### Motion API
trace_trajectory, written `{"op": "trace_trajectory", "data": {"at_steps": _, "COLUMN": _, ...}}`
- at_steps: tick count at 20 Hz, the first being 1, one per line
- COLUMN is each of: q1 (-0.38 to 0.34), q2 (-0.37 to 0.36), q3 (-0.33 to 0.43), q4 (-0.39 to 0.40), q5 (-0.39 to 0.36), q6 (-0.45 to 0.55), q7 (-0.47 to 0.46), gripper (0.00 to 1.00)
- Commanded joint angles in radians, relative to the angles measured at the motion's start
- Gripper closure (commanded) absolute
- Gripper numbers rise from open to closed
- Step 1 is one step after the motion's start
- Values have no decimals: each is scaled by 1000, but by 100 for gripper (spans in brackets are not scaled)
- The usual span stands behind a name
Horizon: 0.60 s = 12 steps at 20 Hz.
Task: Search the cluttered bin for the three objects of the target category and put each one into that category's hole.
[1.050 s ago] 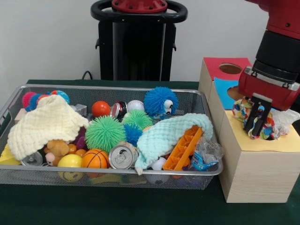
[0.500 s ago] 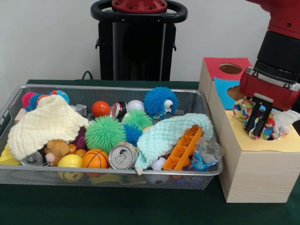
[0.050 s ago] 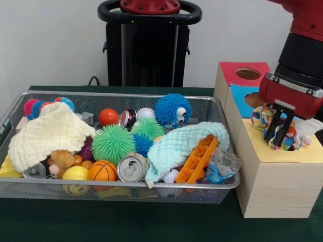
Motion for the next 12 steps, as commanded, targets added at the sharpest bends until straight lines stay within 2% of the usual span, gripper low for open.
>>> {"op": "trace_trajectory", "data": {"at_steps": 1, "q1": 9, "q2": 69, "q3": 51, "q4": 32, "q5": 54, "q6": 17, "q7": 317, "gripper": 100}}
{"op": "trace_trajectory", "data": {"at_steps": 12, "q1": 28, "q2": 82, "q3": 27, "q4": 28, "q5": 79, "q6": 18, "q7": 321, "gripper": 100}}
